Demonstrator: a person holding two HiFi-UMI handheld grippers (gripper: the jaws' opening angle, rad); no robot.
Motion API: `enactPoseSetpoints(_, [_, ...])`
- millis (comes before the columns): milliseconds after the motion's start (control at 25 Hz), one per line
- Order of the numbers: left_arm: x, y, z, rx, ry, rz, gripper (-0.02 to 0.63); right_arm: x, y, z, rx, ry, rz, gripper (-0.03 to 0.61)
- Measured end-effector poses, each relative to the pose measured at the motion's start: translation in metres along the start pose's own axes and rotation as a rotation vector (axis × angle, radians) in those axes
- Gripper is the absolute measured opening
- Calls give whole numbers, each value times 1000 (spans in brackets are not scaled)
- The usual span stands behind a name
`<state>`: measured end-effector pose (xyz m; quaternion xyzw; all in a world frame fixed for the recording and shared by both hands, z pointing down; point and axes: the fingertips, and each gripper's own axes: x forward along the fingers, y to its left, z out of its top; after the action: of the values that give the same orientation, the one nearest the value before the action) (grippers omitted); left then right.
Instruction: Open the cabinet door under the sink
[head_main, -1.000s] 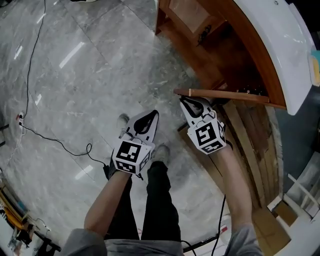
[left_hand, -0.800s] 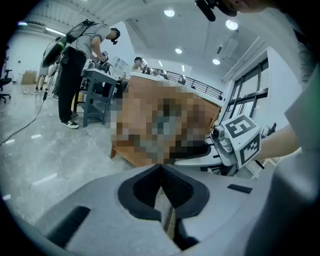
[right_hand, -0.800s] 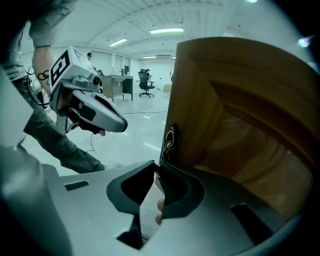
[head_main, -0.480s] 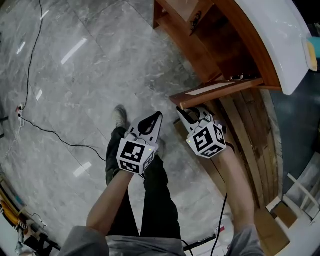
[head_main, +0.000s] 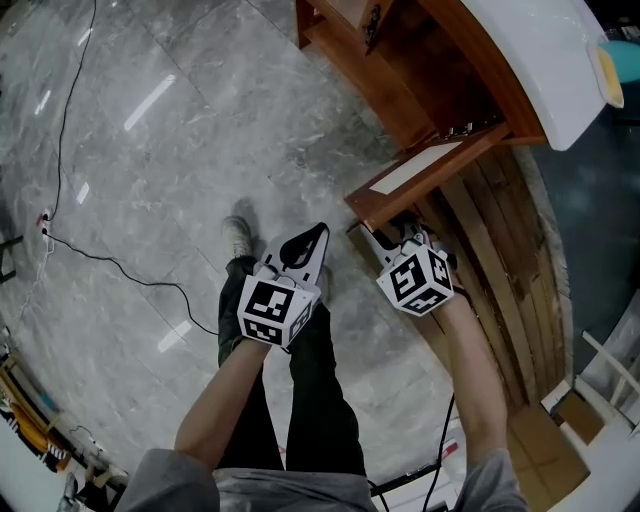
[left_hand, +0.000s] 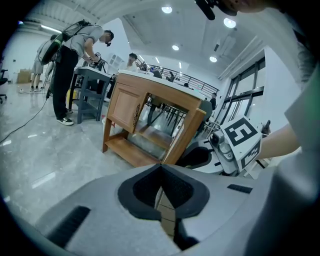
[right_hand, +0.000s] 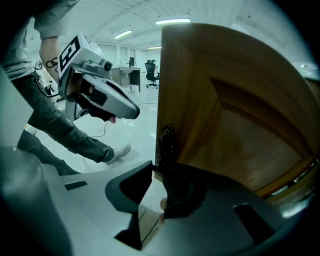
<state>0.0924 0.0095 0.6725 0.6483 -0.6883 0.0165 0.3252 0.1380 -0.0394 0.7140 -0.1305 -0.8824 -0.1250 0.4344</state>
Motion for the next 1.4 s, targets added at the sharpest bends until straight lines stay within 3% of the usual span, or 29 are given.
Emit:
enactPoseSetpoints(360, [-7, -36, -4, 0, 46, -43, 8, -12, 7, -15, 31, 29, -22, 74])
enactPoseSetpoints(680, [-14, -40, 12, 35, 49, -81, 8, -27, 8, -15, 165, -29, -114, 71])
enactPoseSetpoints(1080, [-53, -61, 53, 82, 76, -117, 8, -71, 13, 19, 288, -73, -177, 21])
enactPoseSetpoints(1400, [-91, -78, 109, 121, 51, -116, 8, -136, 12, 78, 370, -152, -232, 11])
